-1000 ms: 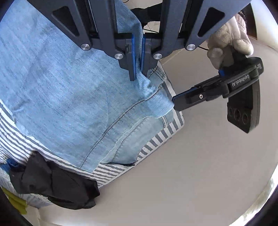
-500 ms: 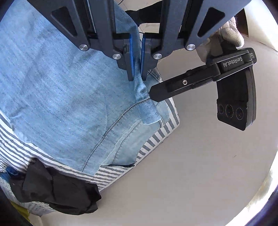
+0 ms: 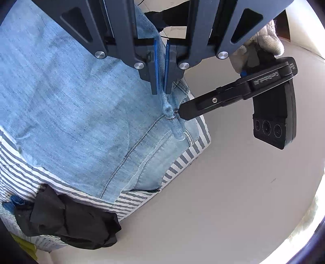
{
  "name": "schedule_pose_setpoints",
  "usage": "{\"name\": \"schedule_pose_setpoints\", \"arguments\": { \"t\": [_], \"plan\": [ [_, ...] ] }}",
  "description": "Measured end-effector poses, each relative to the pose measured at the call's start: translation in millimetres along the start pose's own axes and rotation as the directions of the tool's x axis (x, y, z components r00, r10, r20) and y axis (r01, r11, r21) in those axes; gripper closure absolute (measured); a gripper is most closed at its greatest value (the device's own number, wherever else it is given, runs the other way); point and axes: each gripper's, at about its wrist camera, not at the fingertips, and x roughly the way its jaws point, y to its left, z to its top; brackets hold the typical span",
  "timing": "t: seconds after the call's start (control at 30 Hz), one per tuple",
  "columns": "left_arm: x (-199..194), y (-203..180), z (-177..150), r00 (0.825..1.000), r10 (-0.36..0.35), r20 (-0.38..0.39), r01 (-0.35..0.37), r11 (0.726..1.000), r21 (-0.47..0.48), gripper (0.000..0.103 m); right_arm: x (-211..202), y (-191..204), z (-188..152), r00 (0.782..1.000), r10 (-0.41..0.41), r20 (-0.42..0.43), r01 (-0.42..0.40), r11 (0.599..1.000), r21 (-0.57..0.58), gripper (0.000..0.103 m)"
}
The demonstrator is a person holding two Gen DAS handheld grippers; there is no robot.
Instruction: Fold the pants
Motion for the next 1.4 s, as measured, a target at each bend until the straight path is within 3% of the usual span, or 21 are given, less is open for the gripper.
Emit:
{"name": "schedule_pose_setpoints", "arguments": {
  "t": [0.03,0.13,0.23,0.27,0.3,0.37,0.5,0.77,0.83,0.87,0.9,0.97,1.13,1.17,1.2,1.23,1.3,1.4],
  "plan": [
    [0.7,0.0,0.3,1.000,-0.002,-0.002,0.002,1.000,-0.007,0.052,2.3,1.8,1.2,1.000,-0.019,-0.002,0.019,1.000,-0.012,0.100],
    [8.4,-0.9,-0.6,0.999,-0.003,-0.033,0.003,1.000,-0.010,0.051,0.1,4.6,-0.6,0.999,-0.047,0.018,0.047,0.999,-0.013,0.101],
    [14.6,-3.7,-2.4,0.999,0.003,-0.046,-0.003,1.000,0.001,0.051,-5.3,-0.5,-1.1,0.999,0.002,0.036,-0.004,0.999,0.043,0.101],
    [14.9,-3.8,-2.8,0.999,0.007,-0.037,-0.007,1.000,0.002,0.055,-4.9,-1.2,-1.1,1.000,0.011,0.029,-0.012,0.999,0.049,0.101],
    [15.5,-2.9,-2.8,0.999,0.016,-0.039,-0.016,1.000,0.003,0.074,-3.9,-0.2,-1.5,1.000,-0.002,0.026,0.001,0.999,0.039,0.101],
    [17.4,1.2,-2.7,0.999,0.030,-0.042,-0.030,0.999,-0.010,0.089,-2.4,4.2,-2.5,0.998,-0.053,0.025,0.053,0.999,-0.002,0.101],
    [12.6,1.6,-3.9,0.999,0.037,-0.025,-0.037,0.999,0.009,0.092,-7.1,2.9,-2.5,0.996,-0.074,0.047,0.074,0.997,0.008,0.102],
    [-4.1,11.1,0.8,0.997,0.067,0.026,-0.067,0.998,-0.014,0.092,-16.0,2.8,0.7,0.998,-0.033,0.058,0.033,0.999,0.009,0.102],
    [-9.4,20.2,2.8,0.997,0.071,0.030,-0.069,0.996,-0.057,0.089,-17.1,8.2,0.6,0.997,-0.042,0.067,0.043,0.999,-0.012,0.102],
    [-11.3,26.1,3.0,0.997,0.072,0.022,-0.070,0.994,-0.082,0.080,-17.8,9.3,0.5,0.997,-0.038,0.068,0.039,0.999,-0.015,0.102],
    [-12.8,31.1,1.6,0.997,0.074,0.010,-0.073,0.992,-0.099,0.063,-19.0,10.0,0.2,0.997,-0.036,0.070,0.037,0.999,-0.017,0.102],
    [-13.3,35.6,-4.1,0.996,0.090,-0.025,-0.092,0.991,-0.097,0.047,-22.6,11.5,0.1,0.996,-0.036,0.078,0.038,0.999,-0.020,0.102],
    [5.1,21.4,-24.9,0.965,0.244,-0.094,-0.239,0.969,0.065,0.047,-33.6,9.2,4.0,0.994,-0.031,0.105,0.032,0.999,-0.010,0.102],
    [12.4,19.2,-29.0,0.959,0.259,-0.112,-0.251,0.964,0.085,0.054,-36.2,8.5,4.9,0.994,-0.033,0.108,0.035,0.999,-0.009,0.102],
    [18.8,16.1,-32.8,0.954,0.273,-0.127,-0.261,0.959,0.107,0.072,-39.4,7.9,5.4,0.993,-0.037,0.113,0.038,0.999,-0.010,0.102],
    [21.5,10.5,-35.4,0.948,0.297,-0.116,-0.281,0.950,0.138,0.074,-42.0,6.8,6.2,0.992,-0.040,0.117,0.041,0.999,-0.009,0.102],
    [19.2,3.3,-35.6,0.947,0.308,-0.088,-0.290,0.942,0.170,0.090,-47.7,4.3,7.4,0.991,-0.046,0.124,0.047,0.999,-0.006,0.102],
    [7.7,7.0,-30.6,0.969,0.237,-0.069,-0.229,0.967,0.113,0.094,-54.9,1.1,9.1,0.990,-0.046,0.133,0.047,0.999,-0.003,0.102]
  ]
}}
